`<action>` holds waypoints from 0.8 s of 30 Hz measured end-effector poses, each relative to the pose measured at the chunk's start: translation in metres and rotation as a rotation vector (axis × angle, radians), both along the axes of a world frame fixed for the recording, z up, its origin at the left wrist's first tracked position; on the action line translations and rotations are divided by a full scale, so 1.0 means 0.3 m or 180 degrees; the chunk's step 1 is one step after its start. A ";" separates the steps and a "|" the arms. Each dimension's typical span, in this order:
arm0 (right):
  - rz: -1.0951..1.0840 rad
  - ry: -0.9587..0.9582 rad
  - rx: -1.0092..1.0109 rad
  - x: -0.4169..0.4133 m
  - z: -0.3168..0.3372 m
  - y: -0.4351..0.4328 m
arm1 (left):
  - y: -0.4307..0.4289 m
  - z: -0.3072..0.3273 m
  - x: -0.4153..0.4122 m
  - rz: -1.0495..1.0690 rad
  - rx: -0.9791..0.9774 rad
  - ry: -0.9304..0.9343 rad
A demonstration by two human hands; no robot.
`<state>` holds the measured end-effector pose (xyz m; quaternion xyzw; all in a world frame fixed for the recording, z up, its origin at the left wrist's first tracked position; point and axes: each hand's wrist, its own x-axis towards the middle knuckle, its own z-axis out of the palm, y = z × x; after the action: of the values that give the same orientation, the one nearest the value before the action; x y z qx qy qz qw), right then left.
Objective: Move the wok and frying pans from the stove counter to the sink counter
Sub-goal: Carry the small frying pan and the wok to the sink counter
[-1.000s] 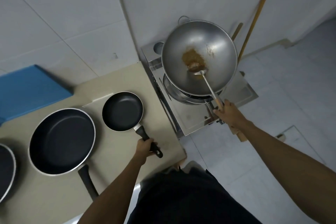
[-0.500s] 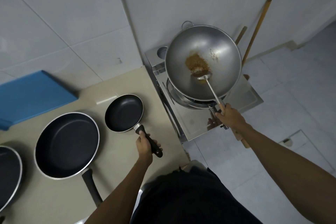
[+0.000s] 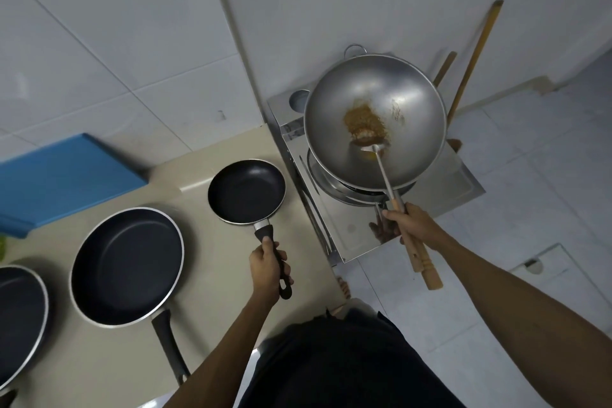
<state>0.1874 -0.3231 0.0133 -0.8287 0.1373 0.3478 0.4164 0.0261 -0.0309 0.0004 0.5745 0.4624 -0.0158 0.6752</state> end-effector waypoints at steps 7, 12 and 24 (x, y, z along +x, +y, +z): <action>-0.0921 0.0392 0.1326 -0.056 0.003 0.033 | -0.021 0.070 0.024 -0.0404 0.0157 -0.0315; -0.0741 -0.0050 0.0767 -0.087 0.005 0.064 | -0.033 0.107 0.008 -0.0518 0.0209 -0.0383; -0.0262 -0.0282 0.0565 -0.269 0.072 0.075 | 0.066 0.184 -0.221 -0.0504 0.0494 -0.0632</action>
<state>0.1067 -0.3007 0.0349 -0.7968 0.1214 0.3042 0.5078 -0.0402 -0.0111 0.0556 0.6583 0.3464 0.0237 0.6679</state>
